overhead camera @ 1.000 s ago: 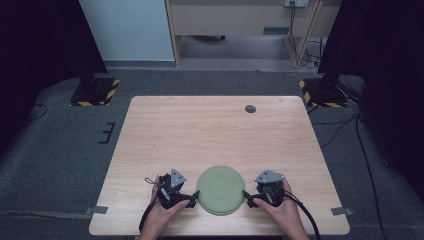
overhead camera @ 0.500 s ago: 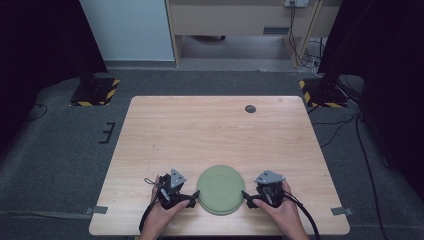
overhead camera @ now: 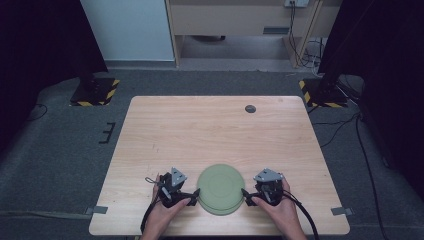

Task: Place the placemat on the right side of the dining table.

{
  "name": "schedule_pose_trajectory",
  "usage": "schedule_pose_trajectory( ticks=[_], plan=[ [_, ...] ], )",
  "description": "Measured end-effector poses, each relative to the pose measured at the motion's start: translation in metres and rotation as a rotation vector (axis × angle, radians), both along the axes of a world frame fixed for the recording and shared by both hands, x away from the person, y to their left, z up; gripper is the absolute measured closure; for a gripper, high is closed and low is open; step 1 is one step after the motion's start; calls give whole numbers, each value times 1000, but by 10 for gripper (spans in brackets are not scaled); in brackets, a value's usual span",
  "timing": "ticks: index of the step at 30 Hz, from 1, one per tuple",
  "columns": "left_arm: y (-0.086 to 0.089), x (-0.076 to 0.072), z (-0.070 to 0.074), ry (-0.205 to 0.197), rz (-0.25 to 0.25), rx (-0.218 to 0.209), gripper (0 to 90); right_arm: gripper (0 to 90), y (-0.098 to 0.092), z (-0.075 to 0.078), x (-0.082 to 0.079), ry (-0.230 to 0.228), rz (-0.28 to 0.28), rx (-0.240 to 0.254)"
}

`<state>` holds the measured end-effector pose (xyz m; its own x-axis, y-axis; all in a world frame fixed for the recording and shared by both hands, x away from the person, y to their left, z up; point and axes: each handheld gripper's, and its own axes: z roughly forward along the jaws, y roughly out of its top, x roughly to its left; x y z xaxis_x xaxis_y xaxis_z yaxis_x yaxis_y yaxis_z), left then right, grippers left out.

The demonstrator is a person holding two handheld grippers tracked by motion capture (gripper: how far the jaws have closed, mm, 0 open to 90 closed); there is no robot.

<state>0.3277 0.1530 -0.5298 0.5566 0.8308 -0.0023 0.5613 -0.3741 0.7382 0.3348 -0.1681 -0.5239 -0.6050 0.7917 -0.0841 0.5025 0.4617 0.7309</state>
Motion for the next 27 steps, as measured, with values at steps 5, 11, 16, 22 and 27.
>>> schedule_pose_trajectory(
  ticks=[5,11,16,22,27],
  plan=[
    [0,2,0,-2,10,-1,7,51,0,0,2,-13,-11,-7],
    [0,0,1,-3,2,-9,24,86,-1,0,0,-8,0,8],
    [-2,-3,1,-3,-15,-4,22,110,2,1,-5,-5,24,8],
    [-2,-1,1,-2,-8,0,8,76,2,1,-3,-3,16,4],
    [-2,1,0,-6,4,-6,9,76,4,1,-2,-8,11,-4]
  ],
)
